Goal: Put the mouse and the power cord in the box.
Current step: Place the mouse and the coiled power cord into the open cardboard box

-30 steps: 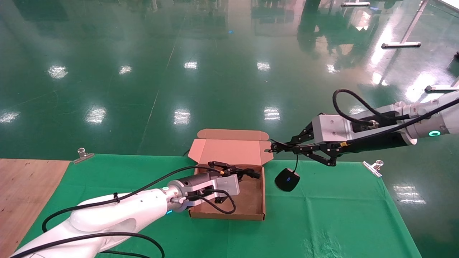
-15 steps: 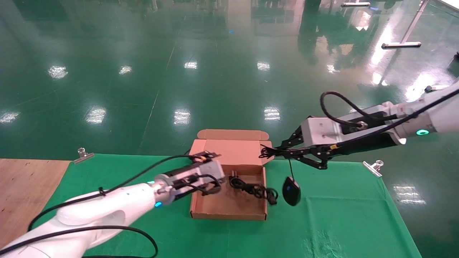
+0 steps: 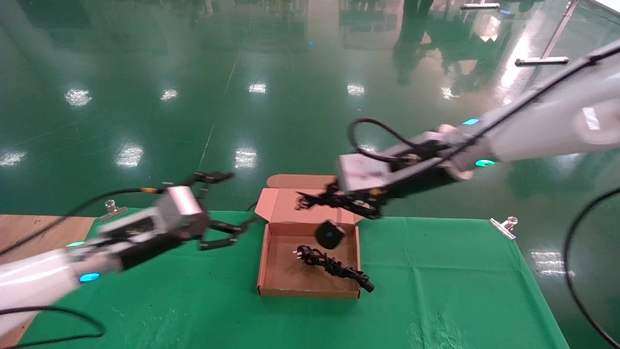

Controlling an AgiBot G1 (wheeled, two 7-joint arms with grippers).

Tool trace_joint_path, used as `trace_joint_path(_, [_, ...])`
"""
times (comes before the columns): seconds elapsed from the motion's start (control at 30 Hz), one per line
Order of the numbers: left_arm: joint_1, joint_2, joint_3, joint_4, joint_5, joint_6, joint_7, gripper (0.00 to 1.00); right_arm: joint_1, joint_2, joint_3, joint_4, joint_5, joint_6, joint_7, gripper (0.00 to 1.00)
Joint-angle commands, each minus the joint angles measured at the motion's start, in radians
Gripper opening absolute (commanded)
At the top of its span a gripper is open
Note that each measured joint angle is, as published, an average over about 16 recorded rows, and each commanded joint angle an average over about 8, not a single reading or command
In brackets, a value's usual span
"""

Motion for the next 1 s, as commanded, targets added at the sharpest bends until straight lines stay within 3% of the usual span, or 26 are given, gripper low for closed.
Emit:
trace_joint_path(0.03, [0.011,-0.050,-0.023,0.002,-0.032,0.074,0.019,1.00,-0.011,-0.027,0.001,0.017,-0.003,0.027,0.007,0.00])
trace_joint_path(0.4, [0.073,-0.181,-0.069,0.019,-0.107,0.229,0.001,1.00,-0.219,-0.039,-0.219,0.394,0.087,0.250,0.266,0.00])
trace_joint_path(0.73, [0.098,-0.170,-0.086,0.050,-0.141,0.264,-0.009,1.00,-0.322,-0.035,-0.441,0.478,0.164,0.590,0.360,0.01])
trace_joint_path(0.77, [0.099,-0.167,-0.088,0.053,-0.143,0.268,-0.009,1.00,-0.329,-0.034,-0.458,0.474,0.172,0.611,0.364,0.05])
trace_joint_path(0.8, [0.099,-0.165,-0.089,0.056,-0.145,0.272,-0.009,1.00,-0.334,-0.034,-0.470,0.470,0.178,0.625,0.368,0.15])
trace_joint_path(1.0, [0.100,-0.164,-0.092,0.070,-0.152,0.290,-0.005,1.00,-0.357,-0.033,-0.527,0.462,0.217,0.679,0.382,0.89])
